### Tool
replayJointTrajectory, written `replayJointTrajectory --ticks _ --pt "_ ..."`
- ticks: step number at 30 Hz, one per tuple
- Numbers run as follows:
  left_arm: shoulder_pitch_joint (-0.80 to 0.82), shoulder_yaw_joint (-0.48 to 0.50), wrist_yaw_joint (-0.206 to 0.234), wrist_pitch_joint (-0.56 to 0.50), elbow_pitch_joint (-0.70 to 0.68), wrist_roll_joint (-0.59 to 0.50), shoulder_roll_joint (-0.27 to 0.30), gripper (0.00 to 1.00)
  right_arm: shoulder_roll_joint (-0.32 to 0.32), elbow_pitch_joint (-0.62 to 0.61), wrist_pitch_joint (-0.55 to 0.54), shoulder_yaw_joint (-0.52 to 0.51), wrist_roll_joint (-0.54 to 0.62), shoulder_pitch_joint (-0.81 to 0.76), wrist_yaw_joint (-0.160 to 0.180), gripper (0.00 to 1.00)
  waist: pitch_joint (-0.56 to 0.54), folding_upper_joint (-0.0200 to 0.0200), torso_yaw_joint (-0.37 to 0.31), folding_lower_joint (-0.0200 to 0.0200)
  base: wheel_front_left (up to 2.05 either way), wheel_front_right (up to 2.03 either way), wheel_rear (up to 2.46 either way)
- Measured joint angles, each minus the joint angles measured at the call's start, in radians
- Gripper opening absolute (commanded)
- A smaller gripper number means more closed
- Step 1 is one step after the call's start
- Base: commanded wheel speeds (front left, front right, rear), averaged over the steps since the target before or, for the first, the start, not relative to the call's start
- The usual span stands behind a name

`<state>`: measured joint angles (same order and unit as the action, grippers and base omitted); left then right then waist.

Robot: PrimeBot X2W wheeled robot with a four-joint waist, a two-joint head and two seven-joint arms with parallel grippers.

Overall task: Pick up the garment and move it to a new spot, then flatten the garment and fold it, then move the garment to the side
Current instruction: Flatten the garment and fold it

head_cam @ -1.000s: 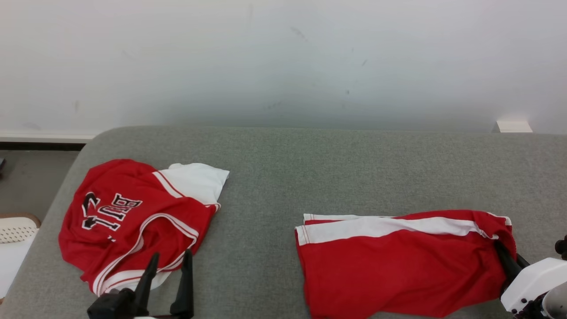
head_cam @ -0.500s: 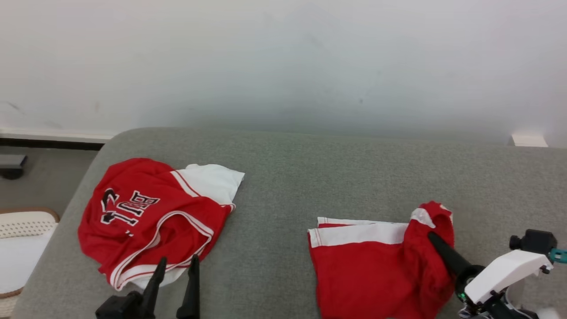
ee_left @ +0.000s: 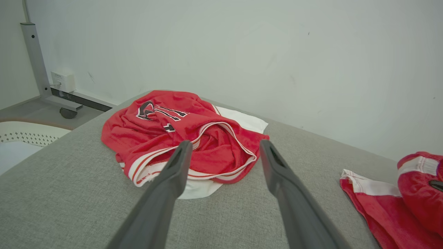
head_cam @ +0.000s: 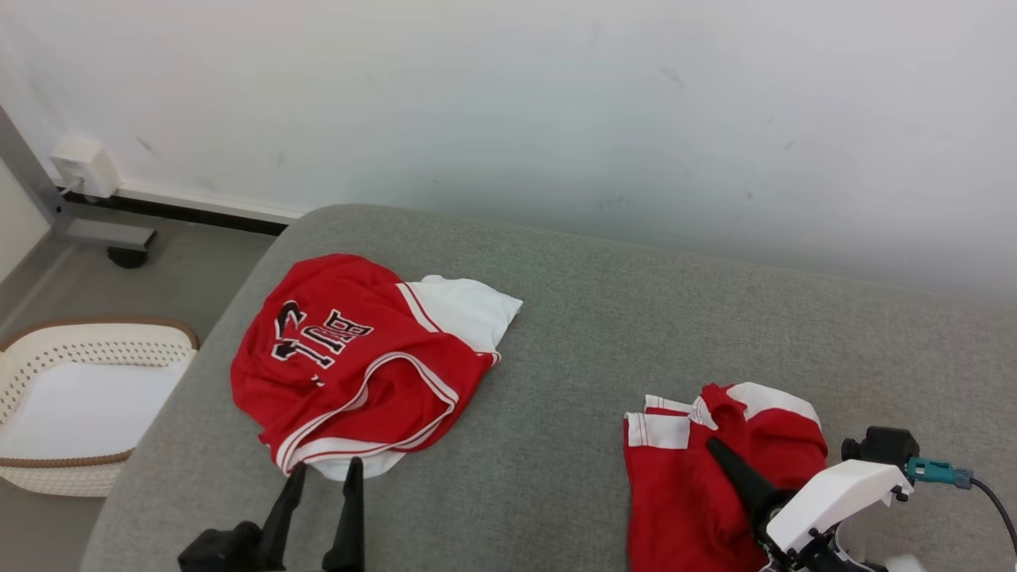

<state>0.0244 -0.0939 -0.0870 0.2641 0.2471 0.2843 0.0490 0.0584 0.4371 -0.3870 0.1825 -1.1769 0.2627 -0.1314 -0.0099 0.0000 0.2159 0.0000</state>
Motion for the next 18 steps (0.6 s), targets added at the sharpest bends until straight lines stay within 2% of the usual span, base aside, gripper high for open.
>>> replayJointTrajectory --ticks 1,2,3,7,13,18 --pt "0.0 0.001 0.001 0.0 0.0 0.001 0.0 1.0 -0.002 0.013 0.011 0.006 0.001 0.006 0.0 0.31 0.0 0.0 0.006 0.0 0.0 0.0 0.0" --pt "0.001 0.0 0.001 0.0 0.001 0.003 0.0 1.0 -0.003 0.025 0.019 0.014 0.002 0.011 0.0 0.82 -0.001 0.0 0.01 0.0 0.0 0.0 0.0" --pt "0.001 -0.001 0.001 0.0 0.001 0.006 0.0 1.0 -0.003 0.035 0.019 0.025 0.002 0.017 0.0 1.0 -0.001 0.0001 0.014 0.0 0.0 0.0 0.0" --pt "0.004 0.003 0.005 0.0 0.001 0.006 0.0 1.0 -0.007 0.016 0.019 0.079 -0.028 0.022 0.0 1.0 -0.002 0.0001 0.015 0.0 0.0 0.0 0.0" --pt "0.004 0.014 0.006 0.0 -0.007 0.006 0.0 1.0 -0.007 -0.139 0.064 0.131 -0.077 0.02 0.0 1.0 -0.004 0.0 -0.019 0.0 0.0 0.0 0.0" --pt "0.006 0.019 0.006 0.0 -0.023 0.006 0.0 1.0 0.037 -0.304 0.121 0.162 -0.086 0.002 0.0 1.0 -0.004 0.0 -0.064 0.0 0.0 0.0 0.0"
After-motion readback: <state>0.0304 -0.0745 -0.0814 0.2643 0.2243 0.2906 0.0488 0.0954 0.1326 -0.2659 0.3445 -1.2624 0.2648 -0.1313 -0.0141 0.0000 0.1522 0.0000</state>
